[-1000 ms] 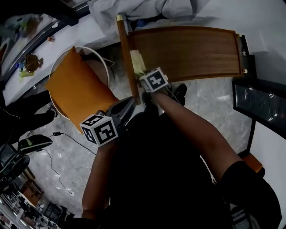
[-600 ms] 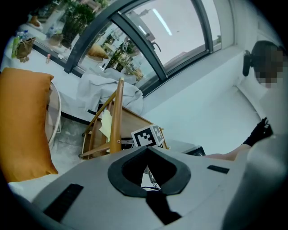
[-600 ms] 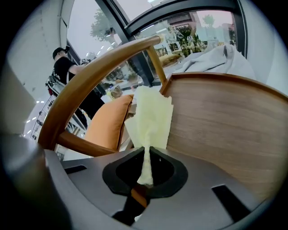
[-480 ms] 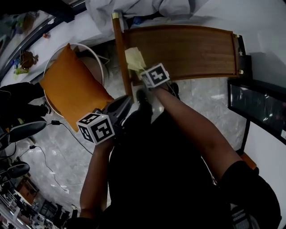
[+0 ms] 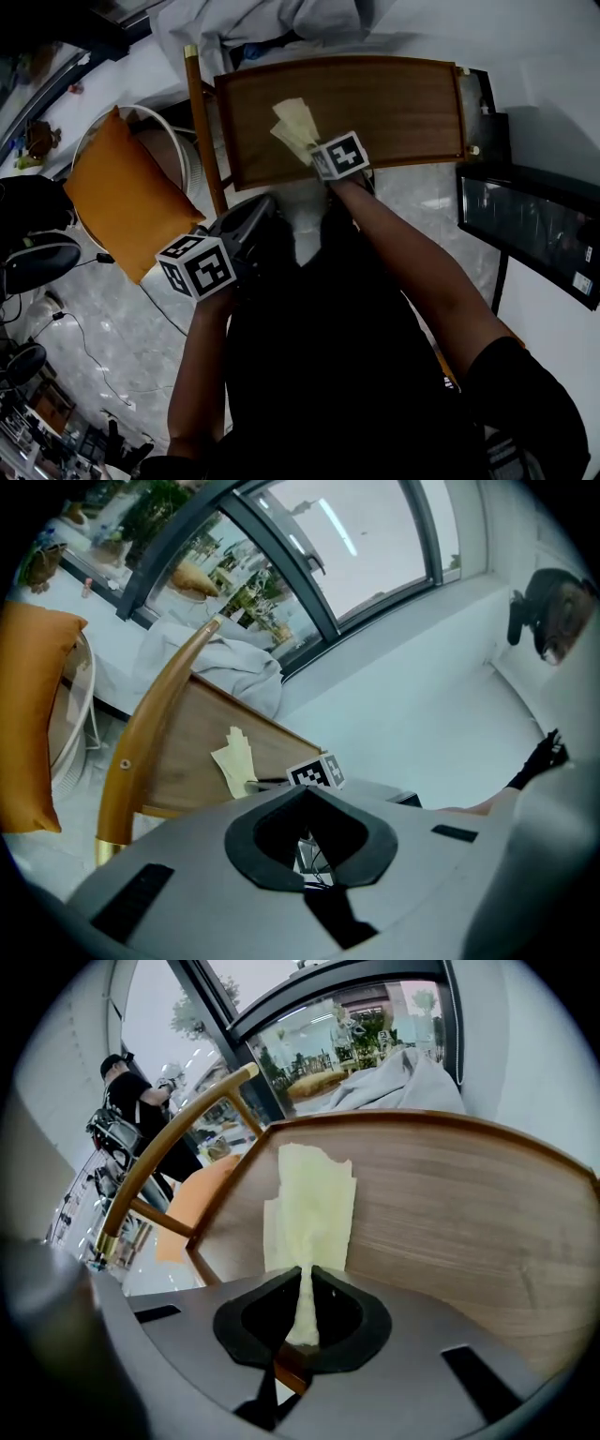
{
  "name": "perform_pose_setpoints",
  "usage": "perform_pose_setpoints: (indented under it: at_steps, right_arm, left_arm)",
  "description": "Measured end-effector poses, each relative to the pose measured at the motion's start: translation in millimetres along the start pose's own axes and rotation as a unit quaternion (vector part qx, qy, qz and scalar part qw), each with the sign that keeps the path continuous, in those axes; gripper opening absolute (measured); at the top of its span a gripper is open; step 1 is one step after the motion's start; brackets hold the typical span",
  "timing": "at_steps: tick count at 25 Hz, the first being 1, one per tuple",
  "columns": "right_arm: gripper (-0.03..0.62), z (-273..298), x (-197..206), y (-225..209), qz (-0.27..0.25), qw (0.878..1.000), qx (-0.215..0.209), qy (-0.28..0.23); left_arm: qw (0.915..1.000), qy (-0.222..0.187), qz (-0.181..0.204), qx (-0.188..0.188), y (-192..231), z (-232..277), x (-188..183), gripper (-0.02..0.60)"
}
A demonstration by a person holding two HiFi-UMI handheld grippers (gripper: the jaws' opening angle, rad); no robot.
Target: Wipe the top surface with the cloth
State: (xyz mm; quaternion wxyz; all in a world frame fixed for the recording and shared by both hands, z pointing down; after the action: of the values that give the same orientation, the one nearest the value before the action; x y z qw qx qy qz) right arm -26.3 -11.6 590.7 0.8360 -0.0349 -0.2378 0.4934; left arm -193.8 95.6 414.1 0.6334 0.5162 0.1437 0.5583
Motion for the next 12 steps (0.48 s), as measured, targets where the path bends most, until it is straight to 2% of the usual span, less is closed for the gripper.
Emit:
perform_pose_setpoints:
  at_steps: [12]
  right_arm:
    - [0.032, -47, 25, -95, 0.024, 1.000, 0.010, -0.008]
  left_arm:
    - [0.9998, 0.015, 0.000, 0.012, -43, 81, 11, 0.011]
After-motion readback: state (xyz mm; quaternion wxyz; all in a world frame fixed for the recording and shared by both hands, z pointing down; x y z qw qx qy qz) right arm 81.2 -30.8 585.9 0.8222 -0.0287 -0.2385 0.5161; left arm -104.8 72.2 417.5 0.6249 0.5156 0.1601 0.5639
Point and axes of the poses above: the fingertips, and each gripper's own axes: z forward along the fingers, y to its left, x out of its underside, the point moved 6 cm from there along -z, backward along the fingers, and after that the axes turned 1 degree about z, right-handed, at the moved point
